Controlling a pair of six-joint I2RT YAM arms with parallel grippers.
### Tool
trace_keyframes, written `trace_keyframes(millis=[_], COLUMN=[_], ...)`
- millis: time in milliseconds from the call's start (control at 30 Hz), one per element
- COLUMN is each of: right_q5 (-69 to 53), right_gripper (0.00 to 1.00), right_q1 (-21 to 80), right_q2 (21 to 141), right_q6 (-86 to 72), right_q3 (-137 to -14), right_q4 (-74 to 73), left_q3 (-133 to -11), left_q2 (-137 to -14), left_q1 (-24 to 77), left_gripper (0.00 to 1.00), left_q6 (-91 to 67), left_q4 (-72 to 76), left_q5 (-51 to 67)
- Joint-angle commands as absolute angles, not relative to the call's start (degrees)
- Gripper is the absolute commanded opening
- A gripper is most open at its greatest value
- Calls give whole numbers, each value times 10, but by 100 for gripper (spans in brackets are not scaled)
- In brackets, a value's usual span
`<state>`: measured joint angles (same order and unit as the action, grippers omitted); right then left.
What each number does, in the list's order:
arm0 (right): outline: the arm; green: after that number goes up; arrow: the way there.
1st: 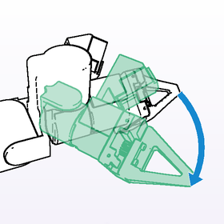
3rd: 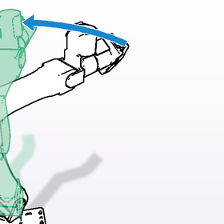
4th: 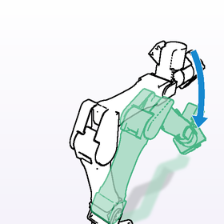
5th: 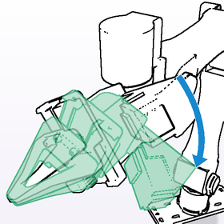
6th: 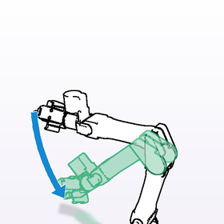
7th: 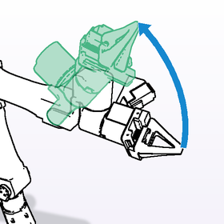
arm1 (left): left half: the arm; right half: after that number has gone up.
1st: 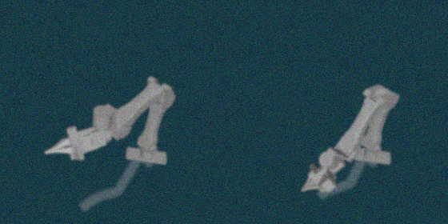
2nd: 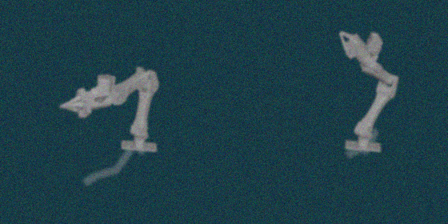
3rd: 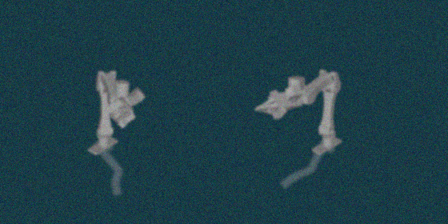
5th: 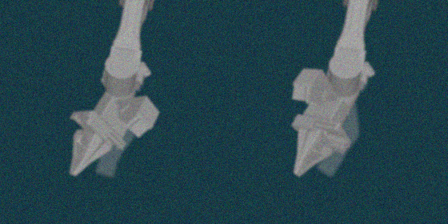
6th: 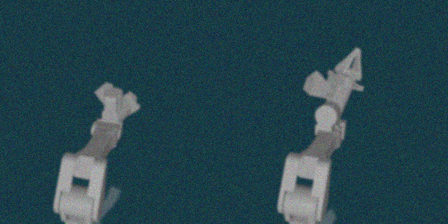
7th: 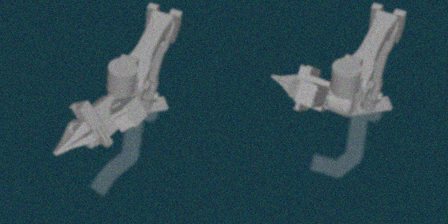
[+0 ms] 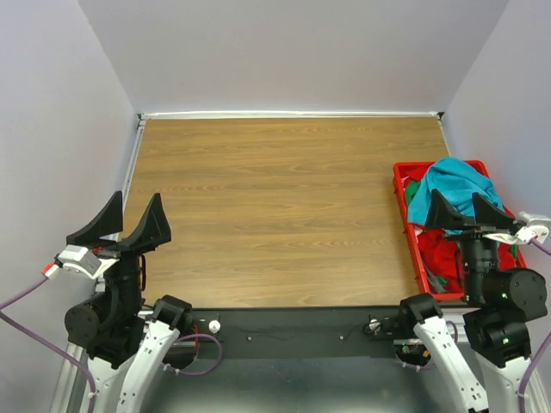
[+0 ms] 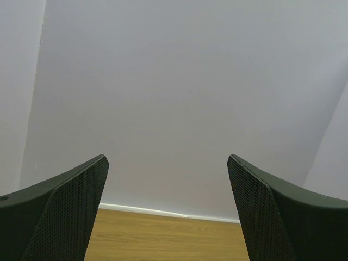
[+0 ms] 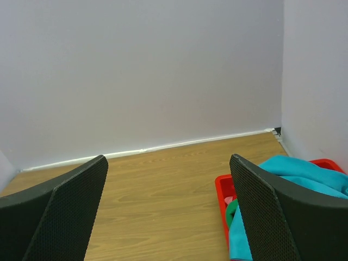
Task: Fold and stack the t-shirts
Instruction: Grab the tshirt from the pile
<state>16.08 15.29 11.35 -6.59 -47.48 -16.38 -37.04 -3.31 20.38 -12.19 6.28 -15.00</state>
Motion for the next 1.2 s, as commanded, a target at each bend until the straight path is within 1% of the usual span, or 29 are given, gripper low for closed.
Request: trace_keyframes(millis=[0,200,333,367,433,467,600,733,800,900,967,1033,1167], right_q5=[200,248,277,286,303,308,346,451,475,428,368,354,330], right_gripper=[100,100,100,100,100,100,100,100,100,100,100,100,100], right_q1=[156,156,156,155,155,156,155,151,139,55,-32,-85,-138], right_q2=[130,164,249,293,336,383,488,576,614,643,660,674,701], right_q6=[-76,-110,-144,-165,-189,-216,-282,-318,-327,-338,-352,-366,-376], right_q3=[-470,-475,-516,-524,-551,-568,-588,-612,-631,-653,-656,-652,-644], right_q4=[-160,-174,-241,-251,-280,-289,-317,-339,-339,-340,-340,-339,-339], left_q3=[-360,-349,-344,-344,-344,-343,-325,-319,-319,-318,-316,-316,-314], left_q2=[-39,-66,-102,-117,-132,-145,-166,-178,-181,-175,-165,-157,-148], left_q1=[205,204,205,205,205,204,205,205,205,204,205,205,205], left_gripper=[99,99,99,99,99,99,99,99,99,99,99,99,99], left_q6=[-131,-155,-172,-174,-178,-181,-191,-196,-196,-195,-195,-195,-192], left_q4=[67,52,36,28,19,10,1,1,1,1,1,1,1], left_q5=[-156,-147,-125,-120,-113,-109,-98,-72,-60,-55,-51,-52,-53])
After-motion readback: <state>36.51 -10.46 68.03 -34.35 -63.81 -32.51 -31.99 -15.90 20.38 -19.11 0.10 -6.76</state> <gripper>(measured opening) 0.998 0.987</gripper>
